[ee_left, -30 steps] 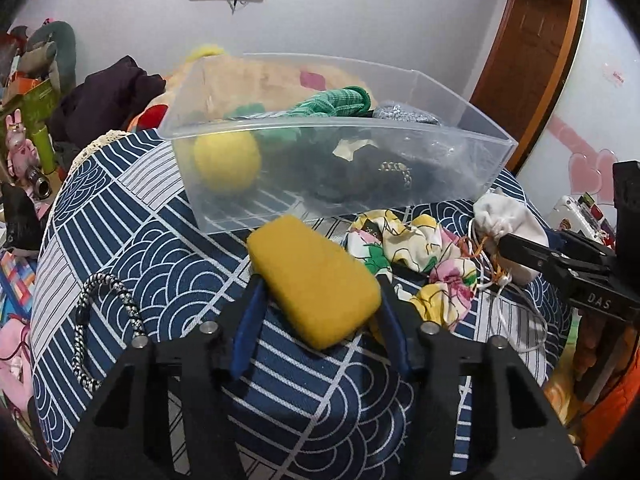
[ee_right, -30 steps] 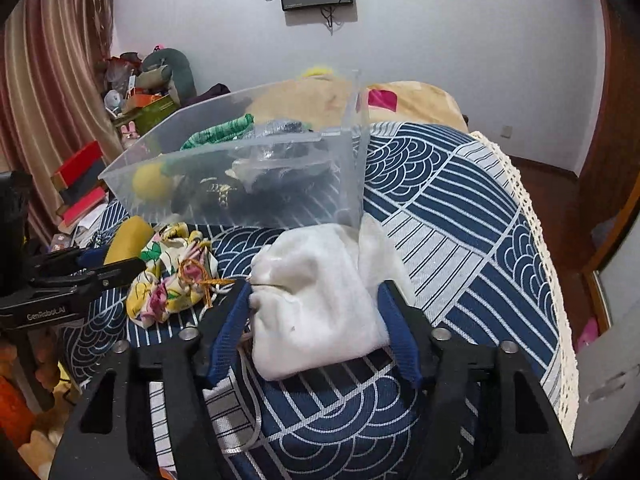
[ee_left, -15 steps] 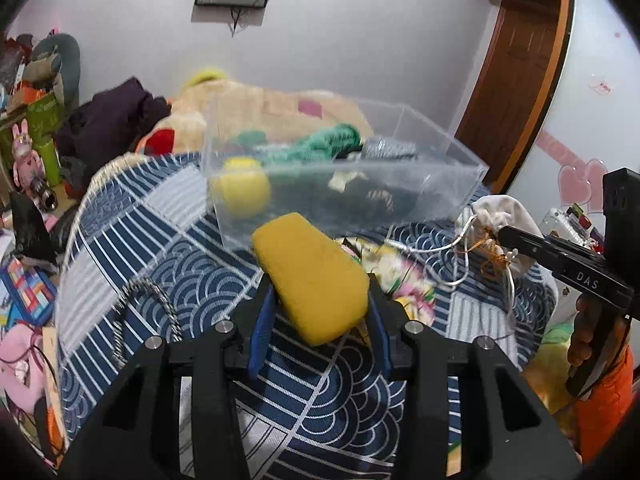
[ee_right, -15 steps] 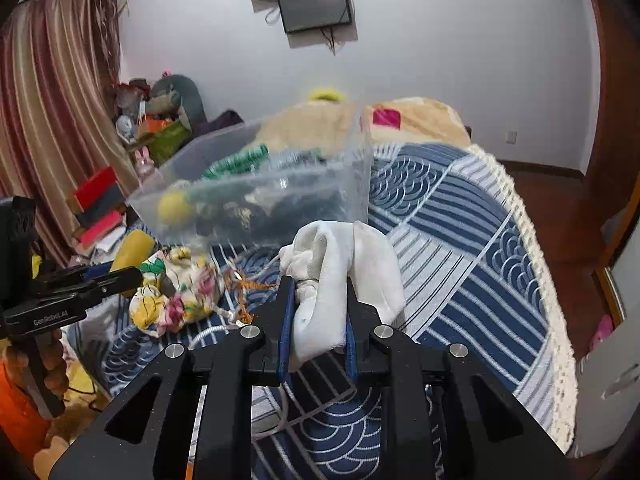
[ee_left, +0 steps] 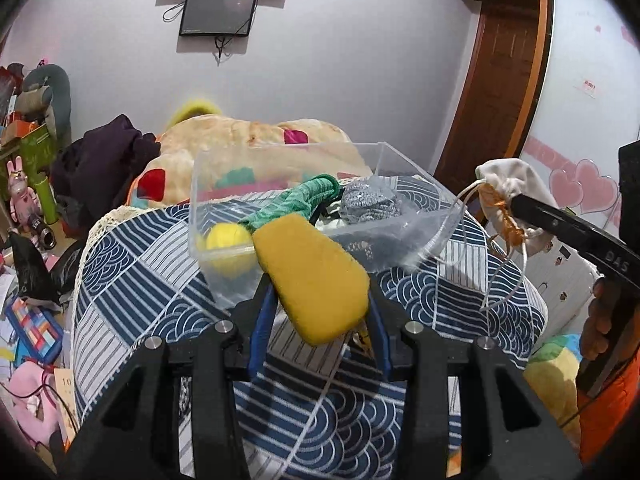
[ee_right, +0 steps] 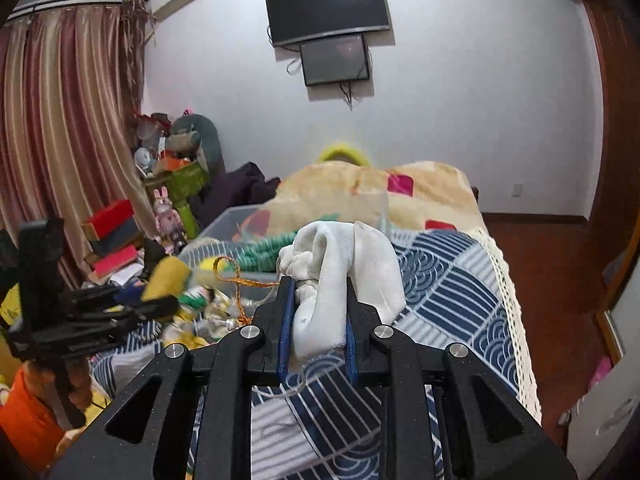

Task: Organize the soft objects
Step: 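Drop the sponge from the left tool into the box while the right tool drops the pouch in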

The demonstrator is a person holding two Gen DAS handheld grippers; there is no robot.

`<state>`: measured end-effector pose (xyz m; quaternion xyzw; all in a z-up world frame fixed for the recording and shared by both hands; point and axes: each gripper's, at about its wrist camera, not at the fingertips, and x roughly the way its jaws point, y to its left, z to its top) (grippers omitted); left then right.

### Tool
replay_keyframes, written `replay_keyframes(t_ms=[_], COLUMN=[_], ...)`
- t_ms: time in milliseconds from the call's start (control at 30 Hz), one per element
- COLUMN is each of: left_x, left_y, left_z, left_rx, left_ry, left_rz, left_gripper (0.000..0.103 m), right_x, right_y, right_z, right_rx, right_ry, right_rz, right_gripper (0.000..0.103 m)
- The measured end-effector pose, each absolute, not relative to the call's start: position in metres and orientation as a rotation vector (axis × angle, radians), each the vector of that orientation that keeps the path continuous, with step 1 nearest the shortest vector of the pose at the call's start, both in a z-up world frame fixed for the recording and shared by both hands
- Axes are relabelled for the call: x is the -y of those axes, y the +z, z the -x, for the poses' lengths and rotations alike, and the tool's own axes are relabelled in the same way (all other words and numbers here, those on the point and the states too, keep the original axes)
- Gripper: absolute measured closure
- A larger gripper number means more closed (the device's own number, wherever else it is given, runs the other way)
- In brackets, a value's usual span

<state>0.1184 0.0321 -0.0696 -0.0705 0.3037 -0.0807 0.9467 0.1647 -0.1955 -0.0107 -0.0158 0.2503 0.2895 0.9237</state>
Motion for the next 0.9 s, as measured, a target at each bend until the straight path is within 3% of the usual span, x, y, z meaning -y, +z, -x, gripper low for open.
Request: replay_keyframes(t_ms=[900], left_x=[-0.037], left_y=[-0.076], left_z=[-0.229], left_rx=[-0.688], left_ry=[-0.136], left_rz=[0.095], left_gripper=[0.061], right_x=[0.117], right_y=[-0.010], right_z=[-0.249], right_rx=[-0.565], right_ry=[0.620], right_rz=[0.079], right_gripper=[0.084])
